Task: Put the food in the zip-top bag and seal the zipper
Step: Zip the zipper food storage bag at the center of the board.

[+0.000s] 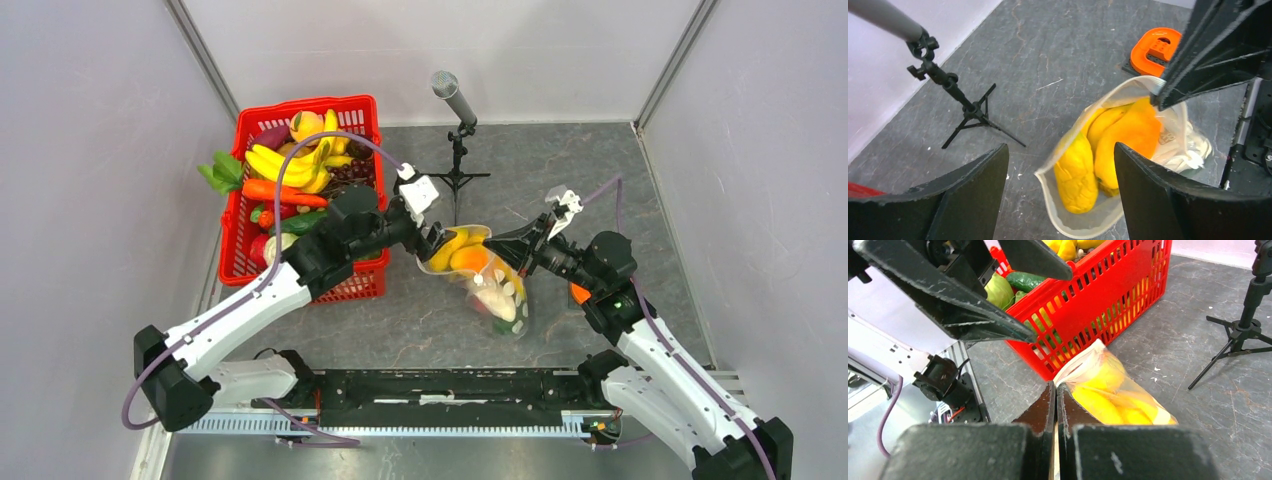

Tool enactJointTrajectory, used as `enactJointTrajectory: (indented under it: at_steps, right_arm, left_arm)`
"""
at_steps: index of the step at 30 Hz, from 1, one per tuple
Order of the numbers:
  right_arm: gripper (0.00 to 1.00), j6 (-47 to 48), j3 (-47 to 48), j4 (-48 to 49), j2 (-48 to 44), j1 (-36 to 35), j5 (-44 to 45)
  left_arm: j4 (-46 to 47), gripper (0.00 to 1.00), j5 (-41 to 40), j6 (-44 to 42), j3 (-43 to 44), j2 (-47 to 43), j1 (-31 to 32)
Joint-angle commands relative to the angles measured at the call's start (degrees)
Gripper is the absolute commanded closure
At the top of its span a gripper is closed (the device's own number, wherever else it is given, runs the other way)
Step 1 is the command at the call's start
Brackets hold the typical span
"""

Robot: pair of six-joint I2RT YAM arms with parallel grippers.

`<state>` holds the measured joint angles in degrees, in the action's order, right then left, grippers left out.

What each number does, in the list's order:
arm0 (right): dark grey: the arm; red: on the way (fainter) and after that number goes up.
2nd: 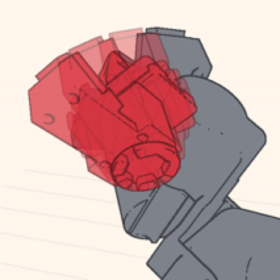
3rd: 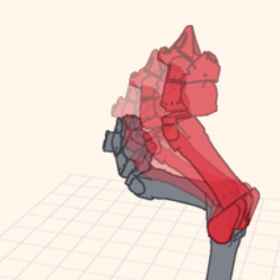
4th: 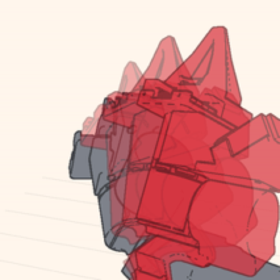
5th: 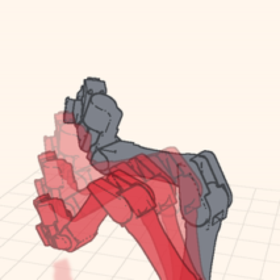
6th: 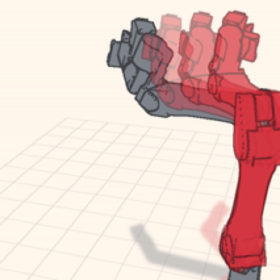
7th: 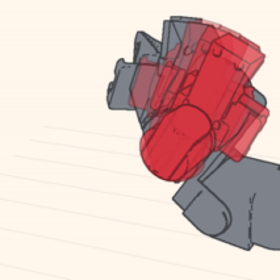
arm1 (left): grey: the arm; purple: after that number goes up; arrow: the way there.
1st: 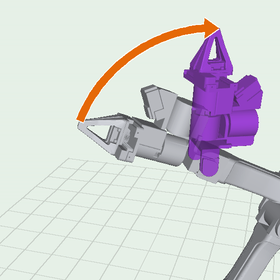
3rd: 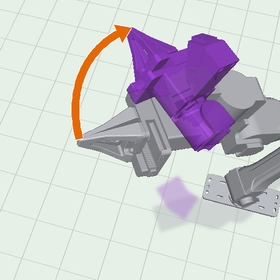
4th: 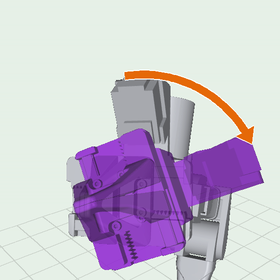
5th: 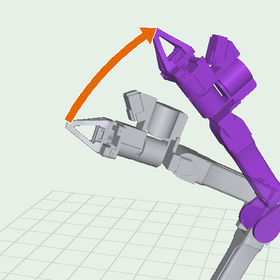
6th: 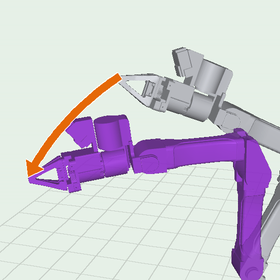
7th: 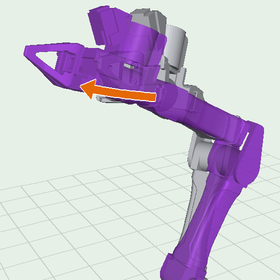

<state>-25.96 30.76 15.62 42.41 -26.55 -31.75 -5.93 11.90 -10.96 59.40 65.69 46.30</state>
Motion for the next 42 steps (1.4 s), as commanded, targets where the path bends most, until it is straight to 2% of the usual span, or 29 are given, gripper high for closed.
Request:
enactJointTrajectory:
  at_steps: [1,8,13,18,21,27,35,39,42]
  right_arm:
    - [1.0,3.5,3.6,3.9,-0.7,0.1,-5.1]
    - [1.0,6.8,5.3,0.1,-0.4,0.5,-6.7]
    - [1.0,11.6,7.5,-6.1,-0.7,0.9,-6.6]
    - [1.0,13.7,8.5,-9.6,-1.1,1.3,-4.5]
    - [1.0,13.5,8.4,-9.2,-0.9,1.4,-5.0]
    - [1.0,13.1,8.8,-8.5,-1.2,1.7,-5.4]
    - [1.0,12.8,9.0,-9.3,-1.5,2.3,-2.1]
    - [1.0,12.5,9.1,-9.0,-1.3,2.4,-2.7]
    - [1.0,12.6,9.6,-9.7,-1.2,2.6,-2.1]
  left_arm:
    - [-2.7,0.16,-3.4,3.2,-0.5,1.1,-0.4]
    - [-11.1,0.18,0.5,-3.5,1.3,4.4,-2.3]
    - [-11.8,0.34,9.8,-4.3,1.5,4.0,-6.0]
    - [-14.3,0.34,14.9,-3.6,3.0,4.0,-6.5]
    - [-13.0,0.35,13.5,-2.9,1.4,2.8,-6.7]
    - [-20.1,0.43,11.2,-4.4,5.4,6.6,-6.8]
    - [-24.3,0.38,15.3,-6.4,7.0,7.9,-6.8]
    - [-26.0,0.38,14.8,-7.5,7.6,8.9,-6.7]
    - [-26.3,0.32,15.4,-7.4,8.4,8.7,-6.8]
